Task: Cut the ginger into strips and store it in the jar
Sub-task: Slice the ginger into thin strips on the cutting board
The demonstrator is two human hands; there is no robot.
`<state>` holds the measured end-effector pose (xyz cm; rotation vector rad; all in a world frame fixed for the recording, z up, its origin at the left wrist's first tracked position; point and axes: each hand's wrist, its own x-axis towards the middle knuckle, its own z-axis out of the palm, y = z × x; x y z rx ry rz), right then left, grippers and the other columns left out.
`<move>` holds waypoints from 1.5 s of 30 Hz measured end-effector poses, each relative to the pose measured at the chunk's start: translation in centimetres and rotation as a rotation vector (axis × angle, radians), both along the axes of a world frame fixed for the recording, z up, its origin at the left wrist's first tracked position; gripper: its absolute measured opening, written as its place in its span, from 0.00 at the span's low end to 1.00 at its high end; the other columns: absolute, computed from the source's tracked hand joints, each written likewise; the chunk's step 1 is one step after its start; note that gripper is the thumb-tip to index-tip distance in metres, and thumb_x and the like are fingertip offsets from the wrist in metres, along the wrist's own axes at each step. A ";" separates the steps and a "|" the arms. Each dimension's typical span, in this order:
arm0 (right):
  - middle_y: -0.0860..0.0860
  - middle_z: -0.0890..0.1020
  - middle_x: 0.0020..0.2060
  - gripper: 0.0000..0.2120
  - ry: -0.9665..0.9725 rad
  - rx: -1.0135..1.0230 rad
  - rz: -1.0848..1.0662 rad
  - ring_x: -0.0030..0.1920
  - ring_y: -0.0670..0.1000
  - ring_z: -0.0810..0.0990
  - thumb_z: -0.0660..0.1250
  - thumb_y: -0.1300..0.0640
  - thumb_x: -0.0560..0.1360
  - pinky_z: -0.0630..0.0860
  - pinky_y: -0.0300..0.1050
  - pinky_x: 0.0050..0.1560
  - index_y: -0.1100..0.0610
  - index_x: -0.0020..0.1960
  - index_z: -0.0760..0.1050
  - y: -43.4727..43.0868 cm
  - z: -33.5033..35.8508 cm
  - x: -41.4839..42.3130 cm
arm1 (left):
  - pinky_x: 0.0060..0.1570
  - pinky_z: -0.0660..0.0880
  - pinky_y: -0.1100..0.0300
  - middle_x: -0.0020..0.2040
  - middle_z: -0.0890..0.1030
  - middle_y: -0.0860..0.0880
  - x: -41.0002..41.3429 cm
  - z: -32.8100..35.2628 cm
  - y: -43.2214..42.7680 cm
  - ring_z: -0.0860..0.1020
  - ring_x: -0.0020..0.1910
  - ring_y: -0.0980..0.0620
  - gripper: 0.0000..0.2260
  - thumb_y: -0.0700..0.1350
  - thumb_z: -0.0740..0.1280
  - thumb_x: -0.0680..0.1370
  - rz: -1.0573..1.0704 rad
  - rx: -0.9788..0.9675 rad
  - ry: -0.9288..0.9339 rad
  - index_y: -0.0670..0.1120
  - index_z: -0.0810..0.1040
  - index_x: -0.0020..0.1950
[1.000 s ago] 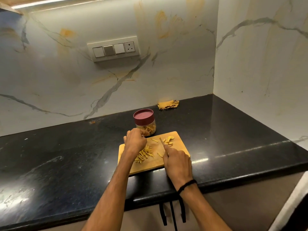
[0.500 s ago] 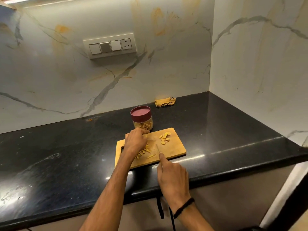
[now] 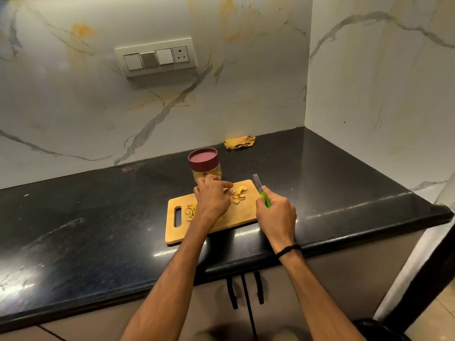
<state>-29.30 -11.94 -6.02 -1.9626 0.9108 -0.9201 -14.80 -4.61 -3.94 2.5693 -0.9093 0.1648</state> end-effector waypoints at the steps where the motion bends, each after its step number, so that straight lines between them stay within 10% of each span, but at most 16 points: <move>1: 0.52 0.85 0.51 0.17 -0.002 0.001 0.002 0.38 0.44 0.75 0.62 0.55 0.79 0.64 0.26 0.28 0.54 0.68 0.75 -0.1 -0.1 0.1 | 0.61 0.65 0.50 0.65 0.74 0.48 0.0 0.1 -0.6 0.66 0.64 0.46 0.14 0.55 0.68 0.79 0.006 0.003 -0.010 0.56 0.82 0.63; 25: 0.45 0.80 0.33 0.17 0.032 -0.029 0.064 0.29 0.43 0.72 0.62 0.53 0.80 0.62 0.30 0.25 0.50 0.68 0.74 0.4 -0.9 -0.1 | 0.61 0.62 0.48 0.51 0.76 0.46 -1.2 1.3 1.0 0.66 0.64 0.43 0.12 0.54 0.72 0.76 0.318 -0.071 0.164 0.48 0.78 0.38; 37: 0.46 0.79 0.32 0.17 0.003 -0.031 0.084 0.29 0.42 0.73 0.62 0.53 0.80 0.63 0.30 0.27 0.51 0.68 0.74 0.6 -1.2 -0.2 | 0.65 0.61 0.47 0.68 0.70 0.47 -0.1 2.6 3.7 0.62 0.67 0.43 0.12 0.53 0.72 0.78 0.038 0.185 0.111 0.61 0.81 0.61; 45: 0.45 0.78 0.31 0.18 0.065 -0.086 0.154 0.29 0.44 0.74 0.61 0.52 0.80 0.67 0.31 0.26 0.47 0.69 0.73 1.1 -1.1 -0.5 | 0.68 0.57 0.45 0.69 0.69 0.49 0.4 2.1 3.5 0.61 0.70 0.43 0.11 0.58 0.71 0.76 -0.024 0.271 0.038 0.63 0.82 0.59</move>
